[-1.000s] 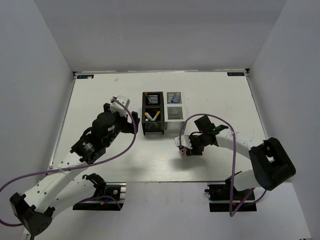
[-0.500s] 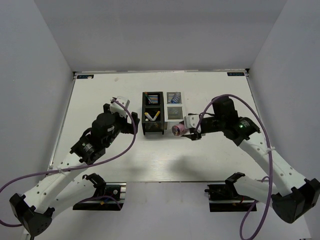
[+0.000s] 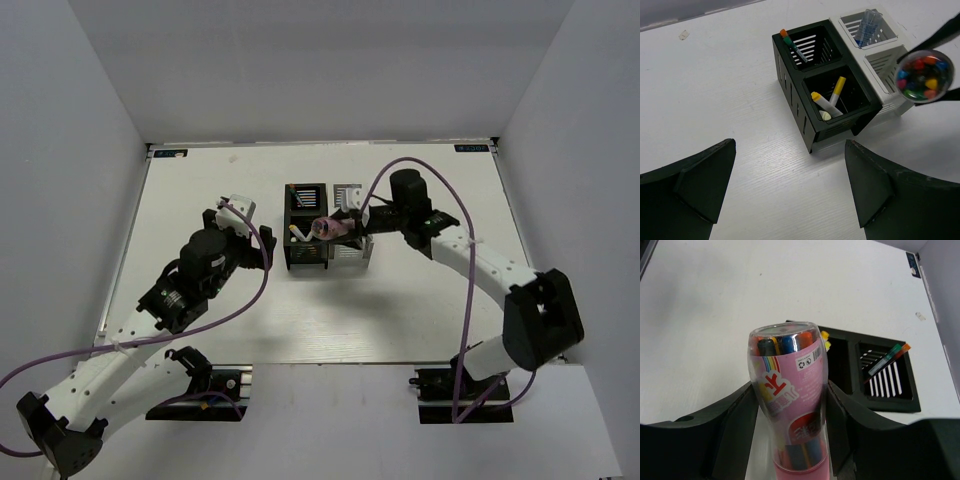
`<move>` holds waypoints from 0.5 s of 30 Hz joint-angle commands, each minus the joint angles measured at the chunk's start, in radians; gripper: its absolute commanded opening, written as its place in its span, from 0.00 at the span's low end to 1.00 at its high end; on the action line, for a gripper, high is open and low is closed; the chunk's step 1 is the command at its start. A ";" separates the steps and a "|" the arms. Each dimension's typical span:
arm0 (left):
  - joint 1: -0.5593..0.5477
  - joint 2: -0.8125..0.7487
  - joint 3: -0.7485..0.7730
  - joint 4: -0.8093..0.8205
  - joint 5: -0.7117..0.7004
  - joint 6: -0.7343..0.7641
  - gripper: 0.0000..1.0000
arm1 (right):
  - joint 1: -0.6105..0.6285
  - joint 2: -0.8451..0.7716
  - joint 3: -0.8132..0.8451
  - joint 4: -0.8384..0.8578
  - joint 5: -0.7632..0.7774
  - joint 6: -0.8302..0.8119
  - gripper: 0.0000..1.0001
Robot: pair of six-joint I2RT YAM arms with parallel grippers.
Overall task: Sort the stationery into containers
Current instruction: Place the stationery in the storage box.
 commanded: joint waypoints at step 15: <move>0.005 -0.003 -0.001 0.009 -0.019 0.006 1.00 | -0.114 0.256 0.123 0.312 -0.225 0.179 0.61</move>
